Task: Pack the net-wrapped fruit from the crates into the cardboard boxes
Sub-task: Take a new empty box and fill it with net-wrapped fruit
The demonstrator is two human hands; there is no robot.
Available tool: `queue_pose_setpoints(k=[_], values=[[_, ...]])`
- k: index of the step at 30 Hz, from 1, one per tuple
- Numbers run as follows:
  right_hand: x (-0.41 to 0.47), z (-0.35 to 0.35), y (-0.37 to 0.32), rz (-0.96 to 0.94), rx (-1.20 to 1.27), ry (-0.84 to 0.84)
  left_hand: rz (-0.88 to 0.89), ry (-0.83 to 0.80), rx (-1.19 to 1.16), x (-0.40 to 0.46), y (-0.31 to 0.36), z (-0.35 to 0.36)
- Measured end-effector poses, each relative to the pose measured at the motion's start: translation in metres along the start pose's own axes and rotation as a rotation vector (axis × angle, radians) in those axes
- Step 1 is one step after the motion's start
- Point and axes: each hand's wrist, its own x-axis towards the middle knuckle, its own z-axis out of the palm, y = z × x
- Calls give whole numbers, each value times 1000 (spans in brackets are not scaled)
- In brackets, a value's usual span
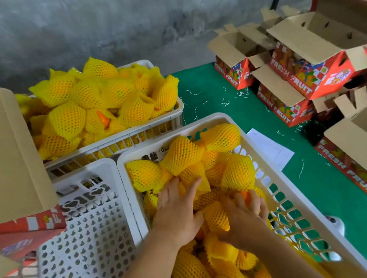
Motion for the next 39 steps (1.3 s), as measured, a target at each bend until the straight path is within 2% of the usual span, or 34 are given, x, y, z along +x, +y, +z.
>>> queue_pose_setpoints(k=[4, 6, 9, 11, 13, 15, 16, 17, 19, 20, 21, 23, 24, 27, 29, 32, 37, 39], values=[[-8, -5, -6, 56, -124, 232, -17, -28, -15, 0, -2, 0], [-14, -2, -9, 39, -154, 294, -68, -26, -36, -2, 0, -1], [-22, -5, -14, 3, -51, 363, -167, 120, -161, -8, 8, -8], [-27, -16, -19, 41, 189, 416, -143, 253, -290, -18, 16, -11], [-32, -30, -28, 94, 681, 339, -196, 225, -668, -31, 31, -17], [-39, -36, -43, 85, 1167, 188, -362, 27, -1202, -45, 50, -20], [-44, -36, -52, 65, 1268, 108, -407, -40, -1401, -50, 55, -21], [-49, -37, -62, 42, 1267, 43, -414, -32, -1526, -54, 56, -20], [-52, -39, -78, -53, 1175, 34, -424, 101, -1650, -60, 52, -22], [-49, -43, -82, -107, 1126, 125, -443, 165, -1694, -64, 49, -25], [-41, -50, -87, -157, 1057, 291, -455, 212, -1729, -66, 44, -27], [-12, -65, -92, -224, 733, 544, -464, 283, -1767, -72, 38, -35], [6, -76, -96, -274, 487, 550, -465, 307, -1784, -76, 35, -38], [50, -84, -101, -361, -283, 421, -499, 316, -1819, -89, 28, -43], [68, -81, -104, -355, -512, 459, -497, 312, -1823, -99, 24, -47], [81, -81, -111, -316, -509, 429, -426, 289, -1795, -110, 19, -51], [70, -91, -109, -273, -464, 493, -451, 324, -1768, -129, 9, -59], [61, -100, -102, -218, -454, 449, -470, 330, -1770, -135, 6, -61]])
